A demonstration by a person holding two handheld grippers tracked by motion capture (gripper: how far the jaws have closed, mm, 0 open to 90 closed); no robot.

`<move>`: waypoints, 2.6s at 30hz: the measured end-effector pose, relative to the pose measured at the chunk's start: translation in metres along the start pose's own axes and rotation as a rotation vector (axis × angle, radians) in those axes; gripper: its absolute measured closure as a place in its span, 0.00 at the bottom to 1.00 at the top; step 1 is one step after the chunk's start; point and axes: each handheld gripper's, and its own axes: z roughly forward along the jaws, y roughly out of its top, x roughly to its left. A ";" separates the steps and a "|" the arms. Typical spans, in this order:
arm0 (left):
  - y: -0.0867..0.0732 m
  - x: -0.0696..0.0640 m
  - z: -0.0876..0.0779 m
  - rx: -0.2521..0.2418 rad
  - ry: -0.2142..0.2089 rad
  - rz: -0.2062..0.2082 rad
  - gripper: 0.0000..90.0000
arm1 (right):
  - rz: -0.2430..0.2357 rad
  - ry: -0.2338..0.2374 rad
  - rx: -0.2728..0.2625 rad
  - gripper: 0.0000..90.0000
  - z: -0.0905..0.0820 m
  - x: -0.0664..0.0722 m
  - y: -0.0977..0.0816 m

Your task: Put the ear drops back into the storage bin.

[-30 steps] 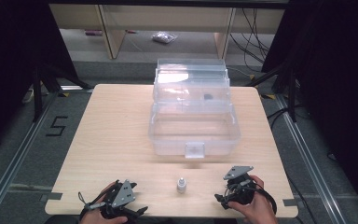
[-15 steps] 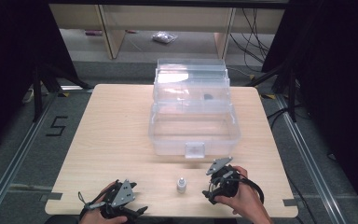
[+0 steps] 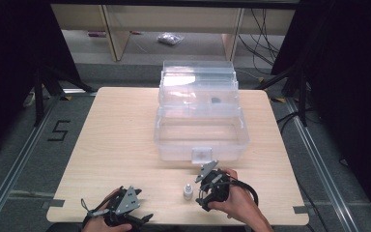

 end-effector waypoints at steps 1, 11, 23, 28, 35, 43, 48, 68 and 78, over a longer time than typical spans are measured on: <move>0.000 0.000 0.000 0.002 -0.004 -0.001 0.17 | -0.021 0.006 0.002 0.30 0.001 0.000 0.002; 0.000 0.001 0.000 -0.001 -0.003 0.013 0.17 | -0.080 0.038 0.068 0.37 0.011 0.007 0.026; 0.001 0.001 0.000 -0.002 -0.003 0.021 0.17 | -0.161 0.050 0.128 0.45 0.023 0.006 0.044; 0.000 0.000 0.000 -0.005 -0.012 -0.013 0.17 | -0.143 0.061 0.144 0.50 0.027 0.007 0.048; 0.001 0.001 0.000 -0.003 -0.005 0.016 0.17 | -0.152 0.054 0.190 0.54 0.032 0.005 0.051; 0.001 0.001 0.000 0.000 -0.007 0.014 0.17 | -0.201 0.057 0.203 0.61 0.037 0.004 0.054; 0.001 0.001 0.000 0.000 -0.007 0.014 0.17 | -0.213 0.062 0.215 0.67 0.039 0.007 0.056; 0.001 0.002 0.000 0.009 0.004 0.026 0.17 | -0.120 0.047 0.176 0.67 0.000 -0.018 0.051; 0.001 0.001 0.000 -0.002 -0.004 0.017 0.17 | -0.093 0.024 0.171 0.67 -0.028 -0.037 0.046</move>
